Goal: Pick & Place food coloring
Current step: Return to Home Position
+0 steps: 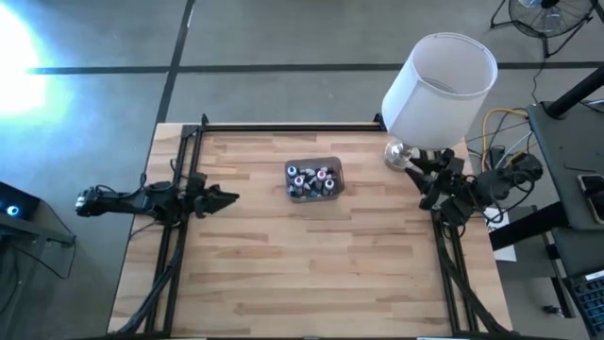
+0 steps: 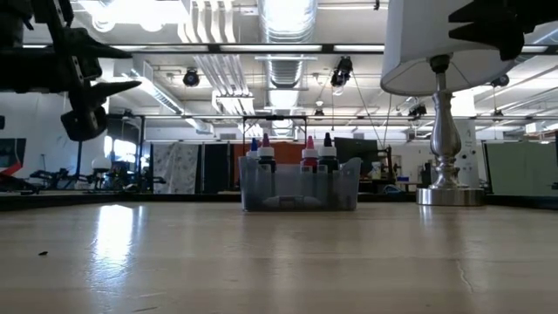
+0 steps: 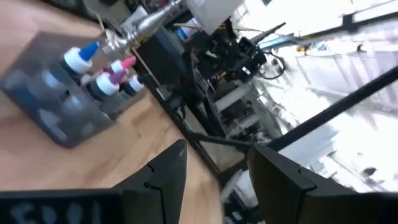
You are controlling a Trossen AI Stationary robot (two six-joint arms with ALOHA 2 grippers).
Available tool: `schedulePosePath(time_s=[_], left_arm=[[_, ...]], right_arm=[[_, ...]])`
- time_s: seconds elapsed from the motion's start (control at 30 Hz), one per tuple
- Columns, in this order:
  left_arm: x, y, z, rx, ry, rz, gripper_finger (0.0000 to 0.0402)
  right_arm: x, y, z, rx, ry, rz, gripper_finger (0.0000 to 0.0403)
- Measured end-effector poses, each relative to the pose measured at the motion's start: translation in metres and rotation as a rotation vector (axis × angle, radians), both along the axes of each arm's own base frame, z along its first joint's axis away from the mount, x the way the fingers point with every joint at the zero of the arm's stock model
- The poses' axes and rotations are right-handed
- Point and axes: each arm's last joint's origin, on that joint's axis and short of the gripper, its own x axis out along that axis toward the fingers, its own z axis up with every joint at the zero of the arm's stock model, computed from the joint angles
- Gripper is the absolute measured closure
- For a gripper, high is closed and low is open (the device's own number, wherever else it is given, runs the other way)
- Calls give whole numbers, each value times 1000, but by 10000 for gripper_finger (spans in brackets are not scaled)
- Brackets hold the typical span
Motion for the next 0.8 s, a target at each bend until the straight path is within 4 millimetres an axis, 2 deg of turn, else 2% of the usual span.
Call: schedulePosePath(time_s=[0.07, 0.17, 0.23, 0.47, 0.8], left_arm=[[0, 0, -1, 128, 22, -2, 255], [0, -3, -3, 575, 53, -89, 255], [0, -3, -3, 723, 58, -82, 255], [0, -1, 4, 785, 10, -12, 255], [6, -1, -6, 784, 122, -54, 254]], right_arm=[[2, 1, -1, -5, 9, 7, 230], [3, 2, -1, -11, 20, 3, 228], [4, 2, -1, -13, 23, 6, 227], [5, 3, -2, -16, 28, 5, 230], [5, 3, -2, -12, 24, 6, 231]])
